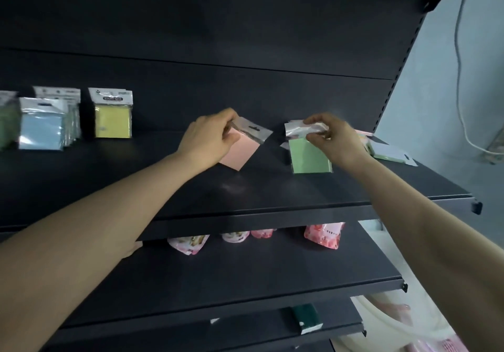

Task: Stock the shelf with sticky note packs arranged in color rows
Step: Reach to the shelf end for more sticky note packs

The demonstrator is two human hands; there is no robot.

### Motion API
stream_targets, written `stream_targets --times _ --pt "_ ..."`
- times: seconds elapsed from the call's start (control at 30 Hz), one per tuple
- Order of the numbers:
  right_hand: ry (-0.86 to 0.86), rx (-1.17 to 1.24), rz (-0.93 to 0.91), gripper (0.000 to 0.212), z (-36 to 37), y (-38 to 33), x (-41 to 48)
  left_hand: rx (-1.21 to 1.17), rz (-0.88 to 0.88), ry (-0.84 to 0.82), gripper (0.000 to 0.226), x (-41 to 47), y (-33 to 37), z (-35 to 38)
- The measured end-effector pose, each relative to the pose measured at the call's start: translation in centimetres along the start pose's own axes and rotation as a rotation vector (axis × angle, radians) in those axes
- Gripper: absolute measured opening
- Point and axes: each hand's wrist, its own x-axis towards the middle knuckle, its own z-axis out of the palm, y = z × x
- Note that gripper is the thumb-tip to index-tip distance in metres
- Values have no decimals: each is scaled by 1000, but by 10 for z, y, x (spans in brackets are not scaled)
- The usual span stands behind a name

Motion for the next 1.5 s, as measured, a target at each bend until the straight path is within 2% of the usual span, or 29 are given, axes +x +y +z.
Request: stream_targets --times 0.17,0.27,0.37,0.73,0.9,1.07,1.2,1.37,1.5 --pt "25 -60 -44 48 -1 -11 5 39 -57 52 16 -14 -6 -10" --pt "33 -49 -9 52 7 -21 10 59 -85 107 20 -27 -11 -21" --pt "-14 55 24 43 23 -33 12 47 -104 159 22 -42 -18 -35" --pt "-115 153 -84 19 83 -100 11 140 -189 236 20 -91 -70 -90" --pt "-120 256 -82 18 121 -149 18 146 -221 249 18 -107 -116 -132" --pt "-117 276 -107 14 169 -208 20 187 -248 294 17 -127 -172 -181" --pt "-133 313 -128 13 207 -259 22 135 -292 292 26 -146 -217 -217" --pt "-155 336 -163 14 253 -317 24 164 -339 291 22 -171 -266 -256" --pt "-175 338 -209 6 285 -359 27 186 -391 316 23 -190 -303 -282"
